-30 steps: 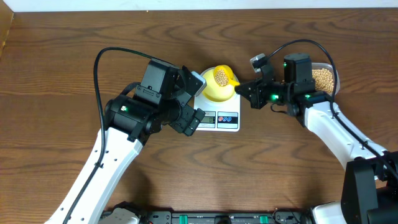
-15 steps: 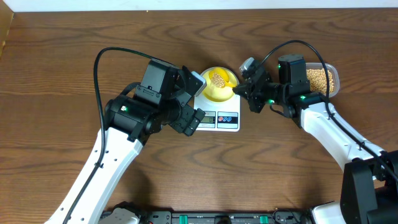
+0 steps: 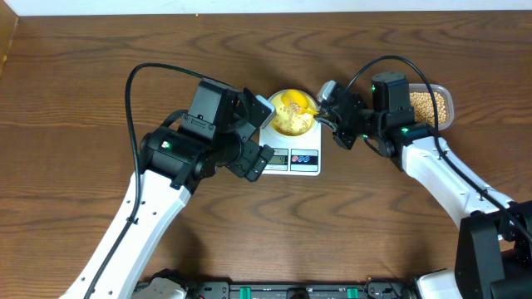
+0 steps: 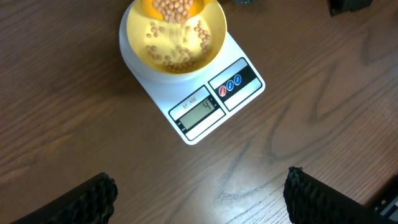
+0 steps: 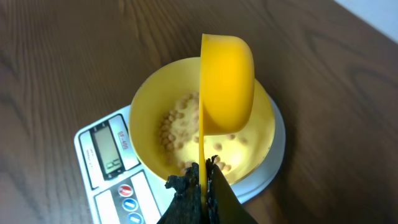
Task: Scoop item into bowl and weigh 50g on scale
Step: 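Tilt the scoop with the right gripper to pour soybeans into the bowl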
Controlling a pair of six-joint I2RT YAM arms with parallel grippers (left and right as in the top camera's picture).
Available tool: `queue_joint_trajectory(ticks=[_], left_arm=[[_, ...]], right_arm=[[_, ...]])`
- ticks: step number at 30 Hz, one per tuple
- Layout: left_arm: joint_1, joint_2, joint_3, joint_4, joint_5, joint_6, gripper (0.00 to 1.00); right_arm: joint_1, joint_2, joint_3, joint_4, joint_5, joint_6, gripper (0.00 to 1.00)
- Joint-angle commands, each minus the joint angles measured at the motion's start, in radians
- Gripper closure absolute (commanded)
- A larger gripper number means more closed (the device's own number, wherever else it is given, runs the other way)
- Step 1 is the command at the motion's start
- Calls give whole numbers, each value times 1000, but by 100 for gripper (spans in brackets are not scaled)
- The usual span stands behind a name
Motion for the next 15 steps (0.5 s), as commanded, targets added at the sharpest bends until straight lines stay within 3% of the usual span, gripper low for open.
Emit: queue_joint_trajectory(ticks=[1, 15], left_arm=[[3, -9, -2, -6, 5, 17, 12], [3, -9, -2, -6, 5, 17, 12]], right_arm=[[5, 11, 16, 14, -3, -93, 99], [5, 11, 16, 55, -3, -210, 99]])
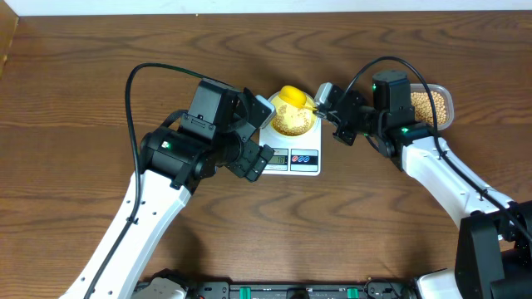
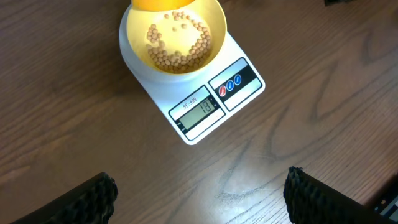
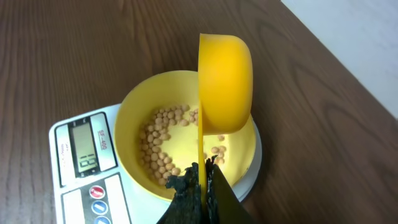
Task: Scoop item into bowl and weigh 50g on scale
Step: 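Tilt the scoop with the right gripper to pour soybeans into the bowl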
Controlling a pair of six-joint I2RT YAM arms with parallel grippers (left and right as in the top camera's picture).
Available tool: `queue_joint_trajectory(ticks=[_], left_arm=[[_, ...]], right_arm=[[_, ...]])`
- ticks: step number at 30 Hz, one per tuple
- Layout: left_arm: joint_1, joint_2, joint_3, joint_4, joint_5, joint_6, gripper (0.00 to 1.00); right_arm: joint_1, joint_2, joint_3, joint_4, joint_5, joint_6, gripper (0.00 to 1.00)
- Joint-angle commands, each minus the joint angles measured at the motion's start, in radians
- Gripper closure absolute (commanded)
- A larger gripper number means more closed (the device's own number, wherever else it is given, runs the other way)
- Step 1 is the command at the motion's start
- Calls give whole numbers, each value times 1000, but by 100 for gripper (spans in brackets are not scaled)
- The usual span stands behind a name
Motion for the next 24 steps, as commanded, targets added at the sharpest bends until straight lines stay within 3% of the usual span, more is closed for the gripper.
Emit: queue_joint_trajectory(ticks=[1, 12, 24], left_arm=[[3, -9, -2, -6, 5, 17, 12], [3, -9, -2, -6, 5, 17, 12], [3, -9, -2, -6, 5, 17, 12]], right_arm=[[5, 11, 16, 4, -3, -80, 99], [5, 11, 16, 15, -8, -126, 99], [-10, -92, 18, 76, -35, 137, 99]])
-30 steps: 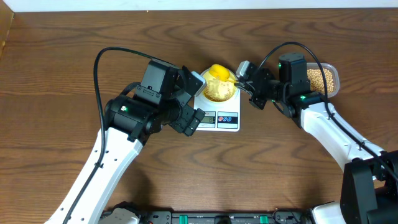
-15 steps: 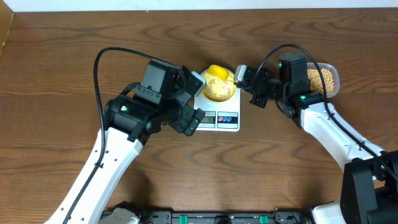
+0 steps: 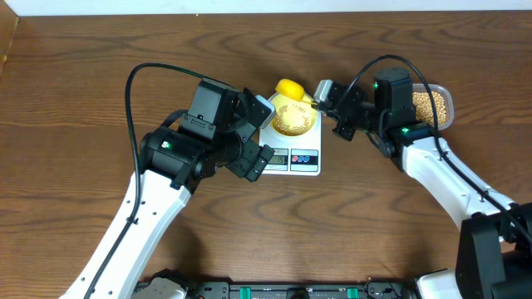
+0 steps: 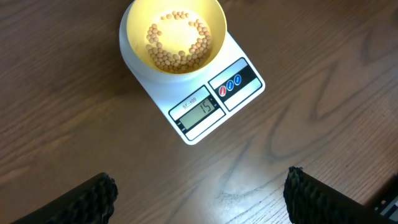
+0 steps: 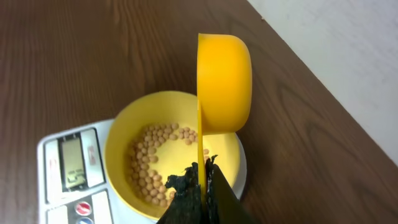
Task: Scoop item into bowl and weigh 50g on scale
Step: 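Tilt the scoop with the right gripper to pour soybeans into the bowl, then move the empty scoop with the right gripper back to the tub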
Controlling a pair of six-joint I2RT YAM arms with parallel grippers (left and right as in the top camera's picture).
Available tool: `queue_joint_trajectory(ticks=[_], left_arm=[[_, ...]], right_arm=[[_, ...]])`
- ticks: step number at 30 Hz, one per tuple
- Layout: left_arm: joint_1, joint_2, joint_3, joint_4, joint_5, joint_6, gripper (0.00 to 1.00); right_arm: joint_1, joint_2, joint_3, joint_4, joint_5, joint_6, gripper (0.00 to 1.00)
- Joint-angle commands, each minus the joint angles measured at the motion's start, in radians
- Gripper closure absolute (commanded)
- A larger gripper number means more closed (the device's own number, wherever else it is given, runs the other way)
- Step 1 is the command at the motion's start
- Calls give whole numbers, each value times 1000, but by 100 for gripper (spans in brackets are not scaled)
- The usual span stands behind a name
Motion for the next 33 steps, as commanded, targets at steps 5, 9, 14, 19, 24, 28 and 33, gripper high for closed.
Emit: queue_joint_trajectory(ticks=[5, 9, 14, 19, 24, 28, 33], left_arm=[[3, -9, -2, -6, 5, 17, 12], [3, -9, -2, -6, 5, 17, 12], [3, -9, -2, -6, 5, 17, 12], [3, -9, -2, -6, 5, 17, 12], [3, -9, -2, -6, 5, 17, 12], [3, -9, -2, -6, 5, 17, 12], [3, -9, -2, -6, 5, 17, 12]], right_arm=[[-62, -195, 18, -32, 146, 169, 99], [-132, -274, 18, -138, 280, 169, 99], [-242, -313, 18, -272, 345, 189, 99], [-347, -312, 18, -371, 352, 202, 99], [-435, -307, 18, -452, 385, 198, 99], [-487, -285, 17, -500, 411, 174, 99], [-517, -237, 17, -528, 410, 171, 99]])
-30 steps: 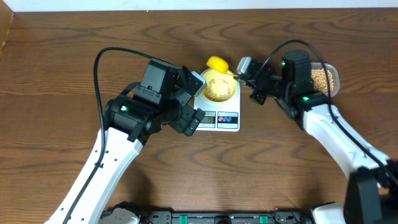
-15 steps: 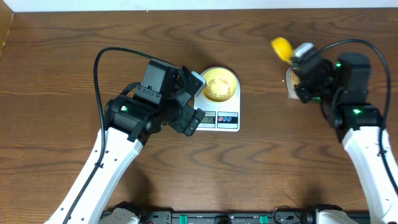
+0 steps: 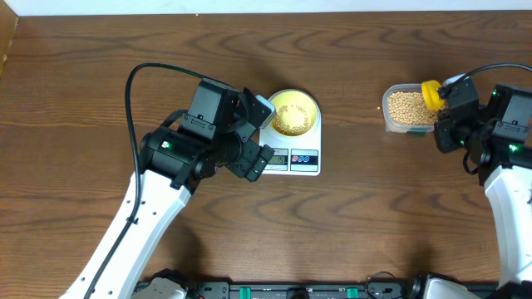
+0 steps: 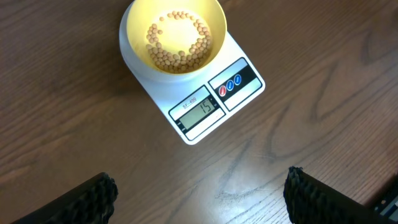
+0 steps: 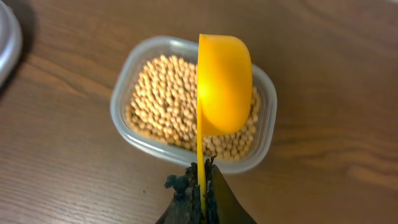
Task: Scoop item into bowl and weigh 50g on scale
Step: 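Move the empty scoop with the right gripper back to the tub, then scoop soybeans again from the tub with the right gripper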
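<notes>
A yellow bowl (image 3: 294, 114) (image 4: 173, 35) with a layer of soybeans sits on the white scale (image 3: 291, 158) (image 4: 205, 109), whose display reads 15. At the right a clear tub of soybeans (image 3: 407, 108) (image 5: 155, 106) stands on the table. My right gripper (image 3: 446, 100) (image 5: 202, 180) is shut on the handle of a yellow scoop (image 3: 431, 93) (image 5: 224, 84), which hangs on its side above the tub. My left gripper (image 4: 199, 190) is open over bare table, nearer than the scale.
The rim of a grey lid or dish (image 5: 7, 43) shows at the upper left of the right wrist view. Brown wooden table (image 3: 374, 216) extends all round; its far edge meets a white wall.
My right gripper has moved with the scoop from beside the bowl on the scale to above the tub of soybeans at the right. The scale still reads 15. The left arm is unchanged.
The scoop was tipped over the bowl with beans falling and the display at 4. Then the beans lay in the bowl and the reading was 13, then 15 with the scoop drawn back. Now the scoop hangs over the tub.
</notes>
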Controlling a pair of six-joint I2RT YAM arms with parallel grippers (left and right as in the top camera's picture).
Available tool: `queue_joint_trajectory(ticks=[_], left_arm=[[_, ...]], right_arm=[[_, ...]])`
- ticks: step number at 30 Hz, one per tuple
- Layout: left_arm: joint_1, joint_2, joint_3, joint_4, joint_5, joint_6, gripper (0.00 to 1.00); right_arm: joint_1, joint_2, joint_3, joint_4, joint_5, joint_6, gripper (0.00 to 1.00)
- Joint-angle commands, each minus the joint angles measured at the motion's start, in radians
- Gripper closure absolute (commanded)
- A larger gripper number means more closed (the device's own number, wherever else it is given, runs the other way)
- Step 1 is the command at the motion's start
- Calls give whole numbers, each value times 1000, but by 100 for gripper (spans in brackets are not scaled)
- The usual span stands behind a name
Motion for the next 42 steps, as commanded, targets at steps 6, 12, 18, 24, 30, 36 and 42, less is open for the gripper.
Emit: queue_joint_trajectory(ticks=[6, 12, 18, 24, 30, 36, 42], left_arm=[[3, -9, -2, -6, 5, 17, 12], [3, -9, -2, -6, 5, 17, 12], [3, -9, -2, -6, 5, 17, 12], [3, -9, -2, -6, 5, 17, 12], [3, -9, -2, -6, 5, 17, 12], [3, -9, -2, -6, 5, 17, 12], [3, -9, -2, -6, 5, 17, 12]], right_arm=[[-18, 126, 11, -2, 8, -22, 99], [-18, 205, 11, 51, 8, -21, 99], [-18, 224, 11, 101, 38, -22, 99], [-18, 224, 11, 110, 103, -49, 99], [-16, 224, 11, 97, 113, -95, 99], [-15, 224, 12, 103, 112, -113, 99], [-10, 224, 12, 92, 112, -143, 99]])
